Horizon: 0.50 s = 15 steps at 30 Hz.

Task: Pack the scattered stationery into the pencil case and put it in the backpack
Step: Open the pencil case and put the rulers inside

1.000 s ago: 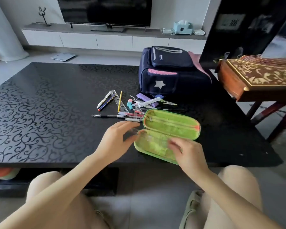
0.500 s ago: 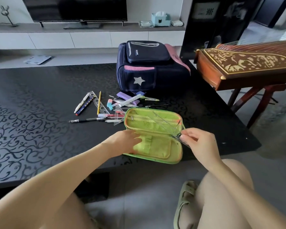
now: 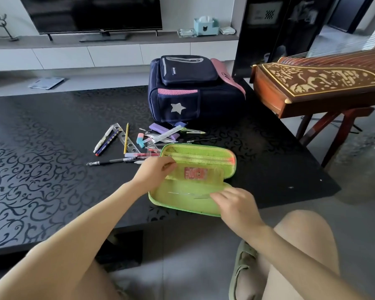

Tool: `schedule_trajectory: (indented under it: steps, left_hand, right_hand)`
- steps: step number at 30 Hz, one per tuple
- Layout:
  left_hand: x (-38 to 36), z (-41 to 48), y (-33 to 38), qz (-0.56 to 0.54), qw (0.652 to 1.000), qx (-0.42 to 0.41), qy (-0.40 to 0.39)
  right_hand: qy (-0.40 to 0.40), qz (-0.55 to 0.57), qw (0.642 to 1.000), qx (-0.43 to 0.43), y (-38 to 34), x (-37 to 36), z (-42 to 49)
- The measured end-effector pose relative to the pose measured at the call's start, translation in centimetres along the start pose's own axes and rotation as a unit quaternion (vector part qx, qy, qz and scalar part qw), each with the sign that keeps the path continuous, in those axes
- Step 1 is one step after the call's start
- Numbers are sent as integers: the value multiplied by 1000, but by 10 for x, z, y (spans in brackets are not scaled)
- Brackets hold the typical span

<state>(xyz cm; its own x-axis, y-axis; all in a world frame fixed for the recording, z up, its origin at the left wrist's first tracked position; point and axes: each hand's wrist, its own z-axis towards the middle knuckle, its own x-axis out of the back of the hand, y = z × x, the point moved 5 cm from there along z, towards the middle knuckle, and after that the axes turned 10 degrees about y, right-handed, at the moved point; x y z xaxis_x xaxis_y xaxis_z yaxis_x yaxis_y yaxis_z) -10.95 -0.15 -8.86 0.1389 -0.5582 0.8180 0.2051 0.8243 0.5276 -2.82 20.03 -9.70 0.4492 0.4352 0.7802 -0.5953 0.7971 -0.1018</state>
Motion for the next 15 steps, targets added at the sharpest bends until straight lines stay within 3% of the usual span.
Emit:
schedule_trajectory:
  steps: [7,11,15]
  left_hand:
    - [0,-1,3,17,1000,3,9]
    - [0,-6,1,11,1000,12,11]
    - [1,-11,2,-3,1000,24,9]
  right_hand:
    - [-220,-36,975,-13,-18,-55,14]
    - [-233,-30,970,-67,-6,-39,9]
    - [-311,-31,947,-75,-1,-29,0]
